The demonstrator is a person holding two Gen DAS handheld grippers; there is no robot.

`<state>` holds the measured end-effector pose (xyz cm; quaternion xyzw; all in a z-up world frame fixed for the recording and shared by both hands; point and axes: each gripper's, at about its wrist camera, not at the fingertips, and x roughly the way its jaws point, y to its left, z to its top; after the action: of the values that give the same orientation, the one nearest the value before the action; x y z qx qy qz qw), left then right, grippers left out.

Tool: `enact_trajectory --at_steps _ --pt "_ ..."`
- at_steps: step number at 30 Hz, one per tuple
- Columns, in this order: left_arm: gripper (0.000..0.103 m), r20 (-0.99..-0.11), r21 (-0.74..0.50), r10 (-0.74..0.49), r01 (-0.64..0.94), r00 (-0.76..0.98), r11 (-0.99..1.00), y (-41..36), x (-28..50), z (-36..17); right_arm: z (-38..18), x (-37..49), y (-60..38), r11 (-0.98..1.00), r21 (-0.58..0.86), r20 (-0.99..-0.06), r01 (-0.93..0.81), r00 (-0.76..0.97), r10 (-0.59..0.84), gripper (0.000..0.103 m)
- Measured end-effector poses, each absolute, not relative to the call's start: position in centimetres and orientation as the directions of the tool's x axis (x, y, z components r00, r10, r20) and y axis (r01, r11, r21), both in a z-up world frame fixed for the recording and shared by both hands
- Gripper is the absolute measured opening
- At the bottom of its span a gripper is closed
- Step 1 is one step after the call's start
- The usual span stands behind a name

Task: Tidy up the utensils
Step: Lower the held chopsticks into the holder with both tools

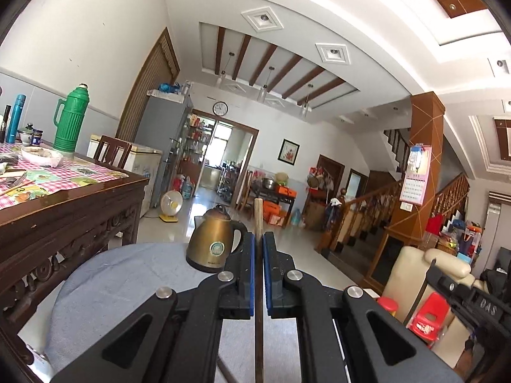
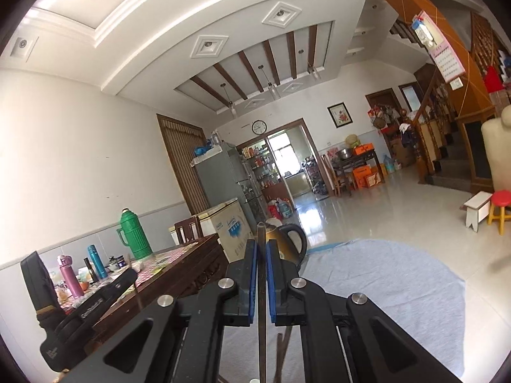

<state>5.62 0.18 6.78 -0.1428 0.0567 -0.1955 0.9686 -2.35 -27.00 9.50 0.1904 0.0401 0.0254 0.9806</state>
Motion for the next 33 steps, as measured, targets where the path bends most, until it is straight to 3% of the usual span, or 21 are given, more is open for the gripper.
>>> enact_trajectory --at_steps 15,33 --pt "0.005 -0.115 -0.257 -0.331 0.294 0.937 0.921 -3.3 6.9 3.1 7.0 -1.4 -26.5 0.935 0.354 -0.124 -0.035 0.989 0.084 0.007" --pt "0.005 -0.125 -0.232 -0.295 0.261 0.947 0.937 -3.1 5.1 2.1 6.0 -2.4 -26.4 0.939 0.342 -0.138 -0.04 0.986 0.092 0.007"
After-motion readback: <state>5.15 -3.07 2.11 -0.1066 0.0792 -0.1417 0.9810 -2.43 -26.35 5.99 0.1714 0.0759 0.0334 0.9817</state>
